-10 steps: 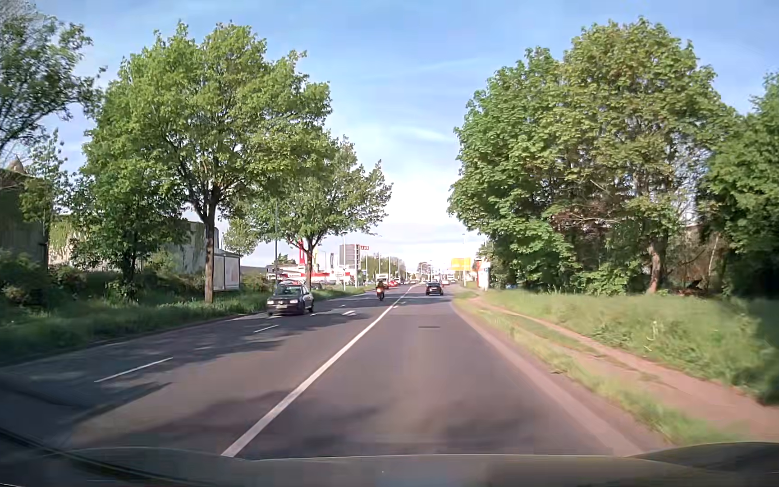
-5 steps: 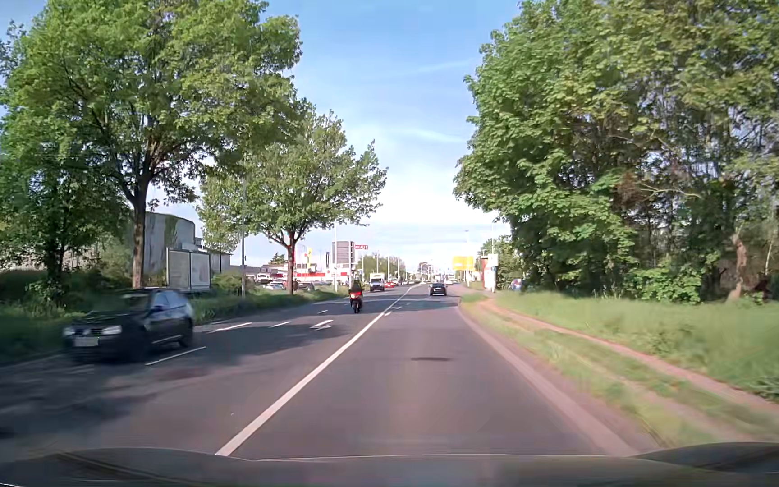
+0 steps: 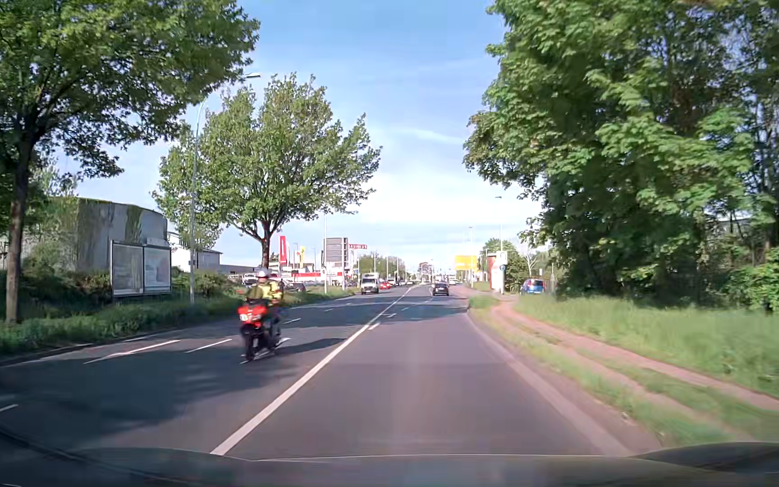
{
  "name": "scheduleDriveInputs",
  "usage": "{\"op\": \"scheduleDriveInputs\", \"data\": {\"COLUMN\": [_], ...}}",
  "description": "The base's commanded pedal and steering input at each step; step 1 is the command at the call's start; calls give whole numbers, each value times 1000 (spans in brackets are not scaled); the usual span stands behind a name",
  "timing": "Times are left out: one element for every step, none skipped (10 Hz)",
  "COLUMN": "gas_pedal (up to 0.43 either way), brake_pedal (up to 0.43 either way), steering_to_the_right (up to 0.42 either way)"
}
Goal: Follow the waypoints while adhering to traffic rules and regulations
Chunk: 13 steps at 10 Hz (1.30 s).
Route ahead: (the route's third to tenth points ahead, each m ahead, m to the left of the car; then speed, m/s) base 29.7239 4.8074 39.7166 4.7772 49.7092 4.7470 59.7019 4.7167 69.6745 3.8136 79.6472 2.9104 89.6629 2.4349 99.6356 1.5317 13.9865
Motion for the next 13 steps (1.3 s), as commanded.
{"op": "scheduleDriveInputs", "data": {"gas_pedal": [20,28,28,28,28,28,28,28,28,39,39,39,39], "brake_pedal": [0,0,0,0,0,0,0,0,0,0,0,0,0], "steering_to_the_right": [-2,-2,-2,-2,-1,1,5,9,11,14,16,17,17]}}
